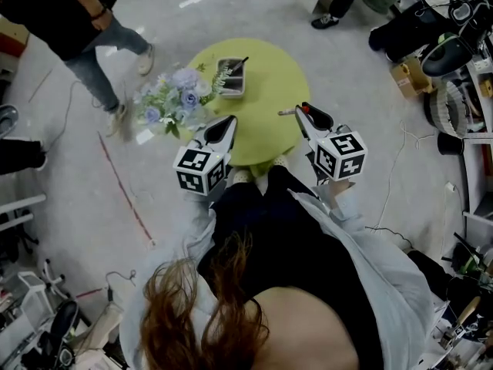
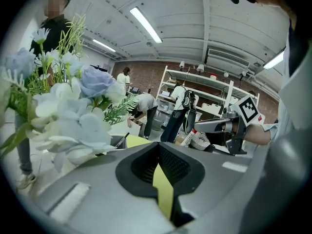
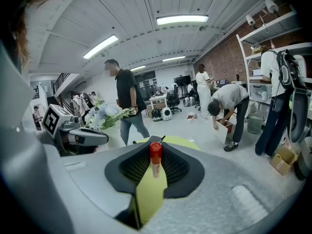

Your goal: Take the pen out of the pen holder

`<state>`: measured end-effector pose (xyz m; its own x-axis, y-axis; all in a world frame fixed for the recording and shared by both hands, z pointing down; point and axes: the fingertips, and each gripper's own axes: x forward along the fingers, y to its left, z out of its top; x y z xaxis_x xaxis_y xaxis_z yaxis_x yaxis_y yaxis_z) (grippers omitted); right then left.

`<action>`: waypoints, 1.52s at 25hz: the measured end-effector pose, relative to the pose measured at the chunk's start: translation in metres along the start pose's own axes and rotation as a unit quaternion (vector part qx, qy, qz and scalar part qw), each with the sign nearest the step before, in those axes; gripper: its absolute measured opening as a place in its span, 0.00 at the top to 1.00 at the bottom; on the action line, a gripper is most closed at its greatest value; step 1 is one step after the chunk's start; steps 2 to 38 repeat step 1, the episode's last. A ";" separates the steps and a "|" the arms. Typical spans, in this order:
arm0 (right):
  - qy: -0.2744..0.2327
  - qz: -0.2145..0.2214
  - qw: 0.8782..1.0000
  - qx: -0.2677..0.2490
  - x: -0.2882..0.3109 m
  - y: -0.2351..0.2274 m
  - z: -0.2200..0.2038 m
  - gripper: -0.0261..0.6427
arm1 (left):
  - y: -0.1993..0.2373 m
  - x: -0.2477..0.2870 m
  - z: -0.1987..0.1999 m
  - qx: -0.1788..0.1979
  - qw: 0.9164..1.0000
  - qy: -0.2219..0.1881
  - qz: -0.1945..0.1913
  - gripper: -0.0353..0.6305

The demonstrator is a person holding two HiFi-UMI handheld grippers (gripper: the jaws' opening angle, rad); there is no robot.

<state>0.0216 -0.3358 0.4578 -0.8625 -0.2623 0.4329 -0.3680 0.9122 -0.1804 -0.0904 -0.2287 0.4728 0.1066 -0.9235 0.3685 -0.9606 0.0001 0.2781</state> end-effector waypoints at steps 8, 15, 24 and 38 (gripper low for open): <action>0.000 0.001 1.000 -0.001 0.001 0.000 0.001 0.86 | 0.001 0.000 0.000 0.000 1.000 0.000 0.000 0.92; 0.000 0.001 1.000 -0.001 0.001 0.000 0.001 0.86 | 0.001 0.000 0.000 0.000 1.000 0.000 0.000 0.92; 0.000 0.001 1.000 -0.001 0.001 0.000 0.001 0.86 | 0.001 0.000 0.000 0.000 1.000 0.000 0.000 0.92; 0.000 0.001 1.000 -0.001 0.001 0.000 0.001 0.86 | 0.001 0.000 0.000 0.000 1.000 0.000 0.000 0.92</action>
